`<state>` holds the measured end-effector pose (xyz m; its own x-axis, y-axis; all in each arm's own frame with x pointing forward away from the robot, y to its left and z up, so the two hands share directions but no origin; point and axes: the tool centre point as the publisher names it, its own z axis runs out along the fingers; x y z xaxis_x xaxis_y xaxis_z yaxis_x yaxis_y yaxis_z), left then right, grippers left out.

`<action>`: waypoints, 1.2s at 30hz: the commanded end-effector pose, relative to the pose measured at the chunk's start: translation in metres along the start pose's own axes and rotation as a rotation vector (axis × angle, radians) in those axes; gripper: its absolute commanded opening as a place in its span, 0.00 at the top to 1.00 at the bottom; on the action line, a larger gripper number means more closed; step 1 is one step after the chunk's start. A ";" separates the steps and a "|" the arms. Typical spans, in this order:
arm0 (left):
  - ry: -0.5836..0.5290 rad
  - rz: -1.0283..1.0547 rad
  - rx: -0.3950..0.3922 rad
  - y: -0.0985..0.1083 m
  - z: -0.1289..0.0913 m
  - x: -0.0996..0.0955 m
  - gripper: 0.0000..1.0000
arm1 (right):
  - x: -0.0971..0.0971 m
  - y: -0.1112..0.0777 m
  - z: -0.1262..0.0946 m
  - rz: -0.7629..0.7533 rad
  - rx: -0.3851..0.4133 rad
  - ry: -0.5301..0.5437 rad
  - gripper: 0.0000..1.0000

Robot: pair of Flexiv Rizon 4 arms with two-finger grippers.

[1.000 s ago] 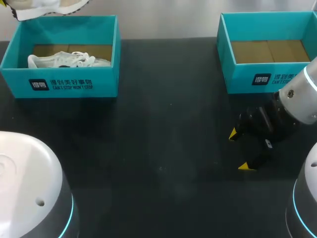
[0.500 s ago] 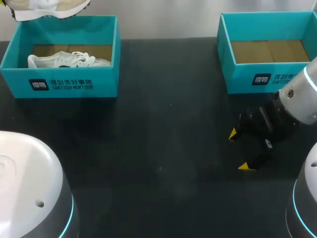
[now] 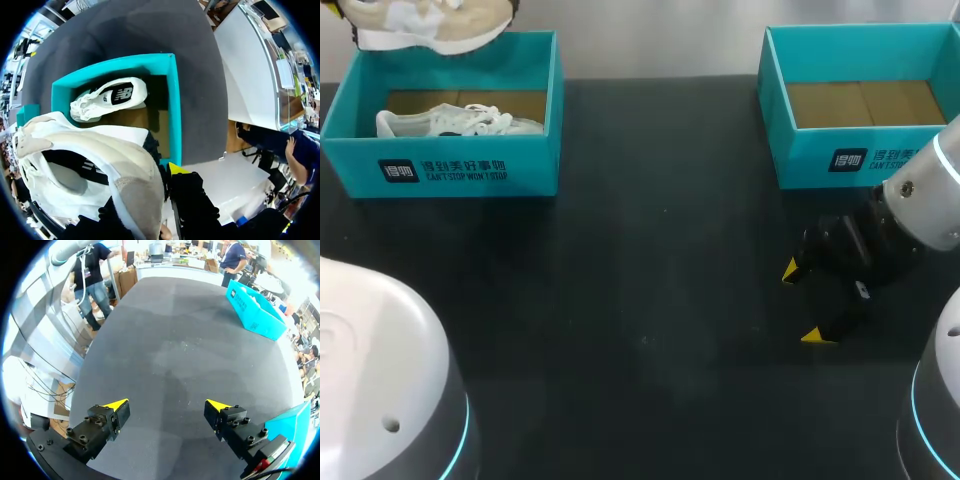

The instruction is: Take the shoe out of the shoebox, open the shoe tongue, remove and reinsert the insole, then place the shoe into the shoebox

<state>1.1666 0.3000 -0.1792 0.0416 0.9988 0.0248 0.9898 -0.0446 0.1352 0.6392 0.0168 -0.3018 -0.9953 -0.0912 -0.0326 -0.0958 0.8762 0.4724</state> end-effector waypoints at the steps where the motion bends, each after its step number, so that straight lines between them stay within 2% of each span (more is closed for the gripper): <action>1: -0.002 0.001 0.038 0.007 -0.003 0.002 1.00 | 0.001 0.000 0.001 -0.001 0.002 -0.002 0.00; 10: -0.002 0.001 0.038 0.007 -0.003 0.002 1.00 | 0.001 0.000 0.001 -0.001 0.002 -0.002 0.00; 14: 0.033 0.012 0.087 0.021 0.023 -0.003 1.00 | 0.001 0.000 0.001 -0.001 0.002 -0.002 0.00; 16: 0.018 0.019 0.152 0.027 0.033 -0.003 1.00 | 0.001 0.000 0.001 -0.001 0.002 -0.002 0.00; 25: 0.037 0.031 0.165 0.037 0.062 0.000 1.00 | 0.001 0.000 0.001 -0.001 0.002 -0.002 0.00; 30: 0.071 0.025 0.156 0.038 0.072 -0.002 1.00 | 0.001 0.000 0.001 -0.001 0.002 -0.002 0.00; 32: 0.078 0.024 0.152 0.030 0.073 -0.004 1.00 | 0.001 0.000 0.001 -0.001 0.002 -0.002 0.00; 36: 0.098 0.016 0.147 0.035 0.086 -0.008 1.00 | 0.001 0.000 0.001 -0.001 0.002 -0.002 0.00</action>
<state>1.2079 0.2952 -0.2523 0.0535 0.9915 0.1185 0.9986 -0.0530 -0.0073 0.6391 0.0168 -0.3018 -0.9953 -0.0912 -0.0326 -0.0958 0.8762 0.4724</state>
